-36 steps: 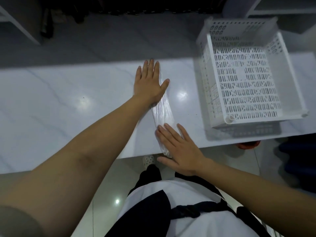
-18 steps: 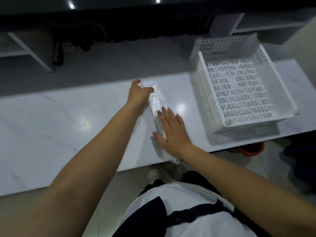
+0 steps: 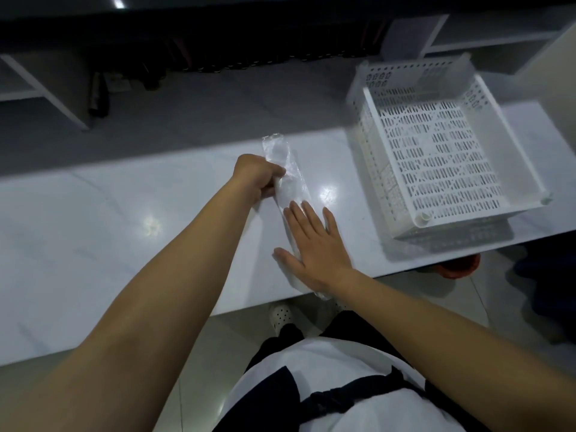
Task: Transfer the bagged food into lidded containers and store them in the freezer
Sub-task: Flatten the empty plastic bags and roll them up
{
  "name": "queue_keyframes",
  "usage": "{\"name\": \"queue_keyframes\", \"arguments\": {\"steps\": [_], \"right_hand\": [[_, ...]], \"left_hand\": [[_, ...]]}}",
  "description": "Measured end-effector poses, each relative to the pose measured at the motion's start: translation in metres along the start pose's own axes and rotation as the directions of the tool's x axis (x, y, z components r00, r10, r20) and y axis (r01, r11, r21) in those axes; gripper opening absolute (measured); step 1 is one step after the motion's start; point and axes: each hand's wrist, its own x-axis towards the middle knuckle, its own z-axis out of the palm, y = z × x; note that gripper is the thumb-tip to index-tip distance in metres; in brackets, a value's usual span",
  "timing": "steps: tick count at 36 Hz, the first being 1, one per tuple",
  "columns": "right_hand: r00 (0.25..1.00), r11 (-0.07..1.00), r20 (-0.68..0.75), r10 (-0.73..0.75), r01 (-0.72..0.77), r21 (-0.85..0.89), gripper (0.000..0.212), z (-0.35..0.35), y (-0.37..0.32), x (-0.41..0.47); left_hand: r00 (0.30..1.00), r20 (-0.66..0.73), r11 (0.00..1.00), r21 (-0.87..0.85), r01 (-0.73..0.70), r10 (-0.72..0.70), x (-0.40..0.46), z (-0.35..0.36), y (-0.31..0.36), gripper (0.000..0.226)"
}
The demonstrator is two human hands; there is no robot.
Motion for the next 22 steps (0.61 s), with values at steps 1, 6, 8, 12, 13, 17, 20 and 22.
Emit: {"name": "queue_keyframes", "arguments": {"steps": [1, 6, 8, 12, 13, 17, 20, 22], "right_hand": [[1.0, 1.0, -0.005, -0.016, 0.016, -0.001, 0.082, 0.001, 0.0, -0.003], [0.995, 0.995, 0.053, -0.082, 0.079, 0.063, 0.078, -0.001, 0.005, -0.039], [0.995, 0.96, 0.034, -0.093, 0.08, 0.268, 0.075, -0.01, 0.005, -0.059], [0.985, 0.703, -0.135, 0.108, 0.021, 0.711, 0.082, -0.069, 0.008, -0.079], [0.971, 0.644, -0.168, 0.168, 0.021, 0.764, 0.084, -0.088, 0.012, -0.078], [0.955, 0.49, -0.139, 0.263, -0.008, 0.872, 0.091, -0.155, 0.036, -0.067], [0.987, 0.365, 0.006, 0.161, -0.065, 0.929, 0.077, -0.185, 0.054, -0.069], [0.993, 0.325, 0.024, 0.114, -0.06, 0.944, 0.049, -0.192, 0.062, -0.079]], "left_hand": [[1.0, -0.01, 1.0, 0.006, -0.012, 0.012, 0.0, -0.001, 0.0, 0.015], [0.991, 0.018, 0.99, -0.033, -0.135, 0.135, -0.017, -0.008, 0.007, 0.015], [0.978, 0.034, 0.977, -0.073, -0.202, 0.204, -0.029, -0.012, 0.013, 0.01], [0.932, 0.109, 0.934, -0.133, -0.331, 0.346, -0.066, -0.022, 0.031, 0.012], [0.915, 0.137, 0.921, -0.141, -0.362, 0.38, -0.079, -0.022, 0.036, 0.013], [0.826, 0.269, 0.868, -0.155, -0.471, 0.496, -0.133, -0.011, 0.059, 0.017], [0.748, 0.362, 0.828, -0.169, -0.534, 0.557, -0.169, 0.009, 0.076, 0.019], [0.701, 0.406, 0.803, -0.181, -0.567, 0.587, -0.191, 0.025, 0.087, 0.022]]}}
